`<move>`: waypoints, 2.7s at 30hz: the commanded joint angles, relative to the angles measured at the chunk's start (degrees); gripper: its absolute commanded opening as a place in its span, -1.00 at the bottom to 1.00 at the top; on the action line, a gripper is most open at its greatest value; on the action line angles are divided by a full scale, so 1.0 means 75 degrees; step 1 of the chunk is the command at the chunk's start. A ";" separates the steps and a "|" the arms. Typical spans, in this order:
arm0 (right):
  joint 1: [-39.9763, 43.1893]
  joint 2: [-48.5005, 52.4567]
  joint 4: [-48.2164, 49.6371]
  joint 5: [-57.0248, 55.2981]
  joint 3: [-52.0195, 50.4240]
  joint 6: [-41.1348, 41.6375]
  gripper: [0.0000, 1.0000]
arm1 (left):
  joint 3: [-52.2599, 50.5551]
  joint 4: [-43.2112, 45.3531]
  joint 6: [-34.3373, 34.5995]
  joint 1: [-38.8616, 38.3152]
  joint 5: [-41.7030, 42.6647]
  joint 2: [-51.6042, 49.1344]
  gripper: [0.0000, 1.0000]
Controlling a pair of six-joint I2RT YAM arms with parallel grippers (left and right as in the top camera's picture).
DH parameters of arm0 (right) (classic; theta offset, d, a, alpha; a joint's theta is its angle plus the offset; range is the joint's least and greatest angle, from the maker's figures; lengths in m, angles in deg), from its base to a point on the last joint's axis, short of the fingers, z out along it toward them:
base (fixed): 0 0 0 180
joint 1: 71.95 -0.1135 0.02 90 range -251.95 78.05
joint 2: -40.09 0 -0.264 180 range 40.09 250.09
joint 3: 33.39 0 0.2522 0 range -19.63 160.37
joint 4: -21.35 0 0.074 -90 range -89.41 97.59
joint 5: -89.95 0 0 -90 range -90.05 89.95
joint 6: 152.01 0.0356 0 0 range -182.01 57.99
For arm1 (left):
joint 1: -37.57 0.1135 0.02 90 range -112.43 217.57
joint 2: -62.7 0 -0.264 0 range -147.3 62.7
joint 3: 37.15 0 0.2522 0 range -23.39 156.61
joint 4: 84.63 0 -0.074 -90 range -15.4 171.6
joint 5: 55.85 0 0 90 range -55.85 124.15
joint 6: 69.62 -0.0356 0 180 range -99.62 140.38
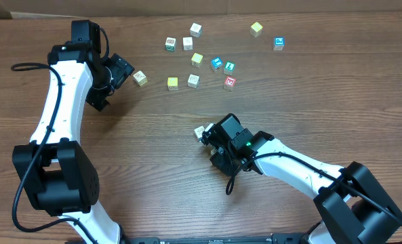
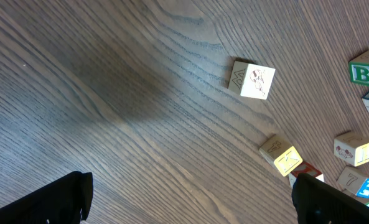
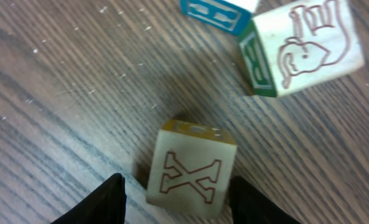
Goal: Form a circle
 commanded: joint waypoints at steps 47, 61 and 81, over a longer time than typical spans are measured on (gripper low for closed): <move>-0.0032 0.0498 -0.0373 -0.0230 0.0612 0.0650 -0.42 | 0.0052 0.0006 -0.0195 -0.0038 -0.0052 0.0073 1.00; -0.0032 0.0493 -0.0306 -0.0702 0.0644 -0.0458 0.18 | 0.0052 0.0006 -0.0195 -0.0038 -0.0052 0.0073 1.00; -0.0032 0.0478 -0.2212 0.0029 0.1923 0.1661 0.16 | 0.0052 0.0006 -0.0195 -0.0038 -0.0052 0.0073 1.00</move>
